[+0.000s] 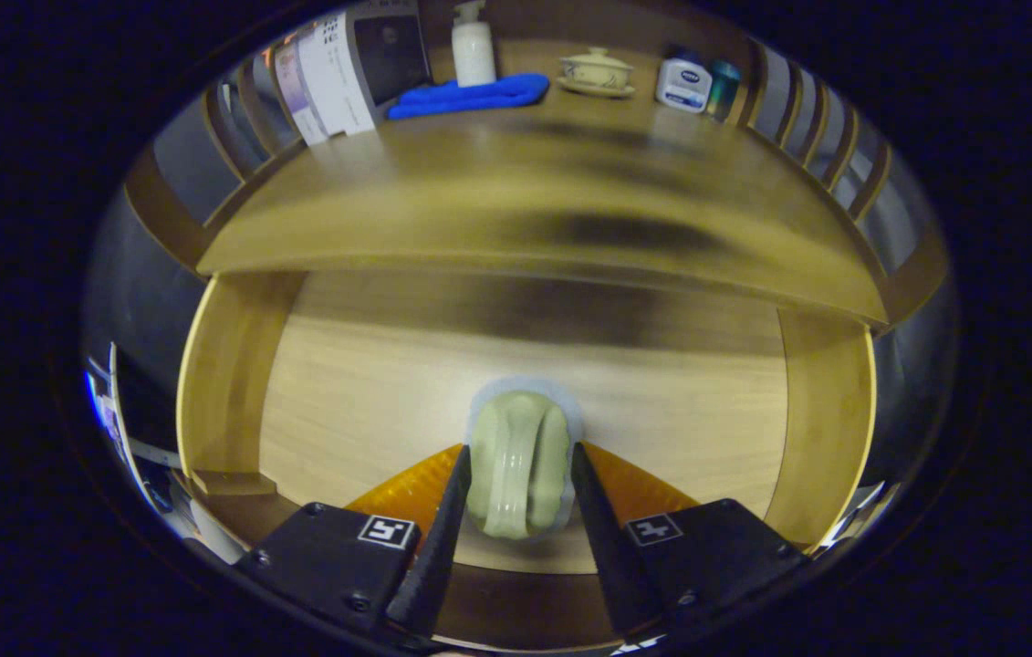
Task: Pull open the drawer, take out the items inside it, and place them on the countertop above the cabinet.
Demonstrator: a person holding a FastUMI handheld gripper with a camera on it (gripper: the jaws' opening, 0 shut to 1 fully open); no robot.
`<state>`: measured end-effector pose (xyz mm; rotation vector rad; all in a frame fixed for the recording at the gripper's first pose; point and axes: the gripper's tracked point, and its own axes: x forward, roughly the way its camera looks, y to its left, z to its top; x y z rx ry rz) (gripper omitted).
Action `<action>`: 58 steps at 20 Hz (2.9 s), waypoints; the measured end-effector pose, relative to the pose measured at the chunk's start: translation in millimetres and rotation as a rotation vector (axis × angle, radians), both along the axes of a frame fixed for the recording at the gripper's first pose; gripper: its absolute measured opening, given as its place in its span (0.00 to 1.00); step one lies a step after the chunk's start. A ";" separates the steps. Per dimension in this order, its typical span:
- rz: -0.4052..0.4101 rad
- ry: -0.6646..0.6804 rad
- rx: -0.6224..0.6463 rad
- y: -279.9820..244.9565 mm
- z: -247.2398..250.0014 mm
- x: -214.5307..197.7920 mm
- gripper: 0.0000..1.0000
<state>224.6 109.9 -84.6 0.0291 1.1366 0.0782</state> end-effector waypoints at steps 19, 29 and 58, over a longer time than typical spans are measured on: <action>0.079 -0.130 0.030 -17.7 105.2 -9.0 0.15; -0.037 -0.230 0.016 -47.0 170.3 59.8 0.15; -0.114 -0.342 0.003 -36.9 149.9 146.7 0.50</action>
